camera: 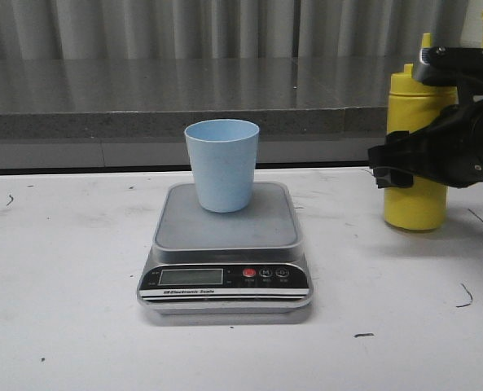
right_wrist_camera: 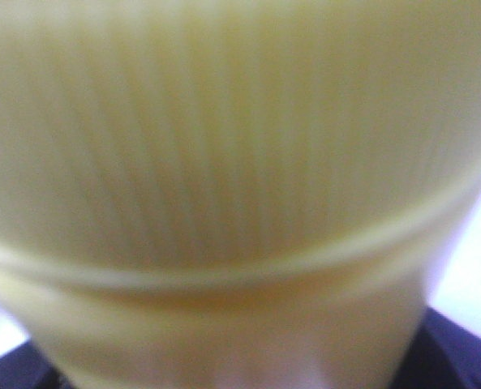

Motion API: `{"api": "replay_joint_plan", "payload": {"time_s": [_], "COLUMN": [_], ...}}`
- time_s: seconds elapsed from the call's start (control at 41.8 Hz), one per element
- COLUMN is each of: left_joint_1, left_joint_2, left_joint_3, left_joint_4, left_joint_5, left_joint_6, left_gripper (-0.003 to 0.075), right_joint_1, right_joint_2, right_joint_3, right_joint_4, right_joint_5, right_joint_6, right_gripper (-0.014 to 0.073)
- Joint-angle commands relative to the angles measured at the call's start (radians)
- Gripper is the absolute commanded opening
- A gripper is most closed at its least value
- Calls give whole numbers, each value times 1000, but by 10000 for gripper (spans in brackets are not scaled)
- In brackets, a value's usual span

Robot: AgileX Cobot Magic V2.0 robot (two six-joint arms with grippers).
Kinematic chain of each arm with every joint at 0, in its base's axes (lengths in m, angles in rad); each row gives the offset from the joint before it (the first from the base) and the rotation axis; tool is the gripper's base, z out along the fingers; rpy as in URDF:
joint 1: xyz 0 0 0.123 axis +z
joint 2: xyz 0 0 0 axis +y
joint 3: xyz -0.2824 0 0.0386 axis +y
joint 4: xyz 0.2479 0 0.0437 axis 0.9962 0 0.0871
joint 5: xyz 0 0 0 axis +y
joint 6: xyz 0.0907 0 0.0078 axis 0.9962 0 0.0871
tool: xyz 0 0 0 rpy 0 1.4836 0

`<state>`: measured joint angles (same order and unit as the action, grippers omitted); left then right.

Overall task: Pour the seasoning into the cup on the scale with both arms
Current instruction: 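Reach the right gripper to the yellow squeeze bottle and grasp it, then lift the yellow bottle with the right gripper toward the cup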

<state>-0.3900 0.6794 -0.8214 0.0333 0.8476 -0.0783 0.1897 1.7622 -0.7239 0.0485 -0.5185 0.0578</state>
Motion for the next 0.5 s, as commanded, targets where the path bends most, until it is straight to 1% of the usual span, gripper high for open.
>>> {"api": "replay_joint_plan", "payload": {"time_s": [0.0, 0.048, 0.12, 0.263, 0.359, 0.479], "left_joint_1": [5, 5, 5, 5, 5, 5], "left_joint_2": [-2, -2, -2, -2, -2, -2], "left_joint_3": [-25, -25, -25, -25, -25, -25], "left_joint_4": [1, 1, 1, 1, 1, 1], "left_joint_5": [-72, -72, -72, -72, -72, -72], "left_joint_6": [-7, -7, -7, -7, -7, -7], "left_gripper": [355, 355, 355, 355, 355, 355], "right_joint_1": [-7, -7, 2, 48, 112, 225], "right_joint_2": [-151, -194, -243, -269, -267, -265], "right_joint_3": [-79, -123, -207, -368, -452, -518], "right_joint_4": [-72, -115, -203, -387, -507, -704], "right_joint_5": [79, 186, 394, 688, 840, 968], "right_joint_6": [-14, -14, -14, -14, -14, -14], "right_gripper": [349, 349, 349, 349, 349, 349]}}
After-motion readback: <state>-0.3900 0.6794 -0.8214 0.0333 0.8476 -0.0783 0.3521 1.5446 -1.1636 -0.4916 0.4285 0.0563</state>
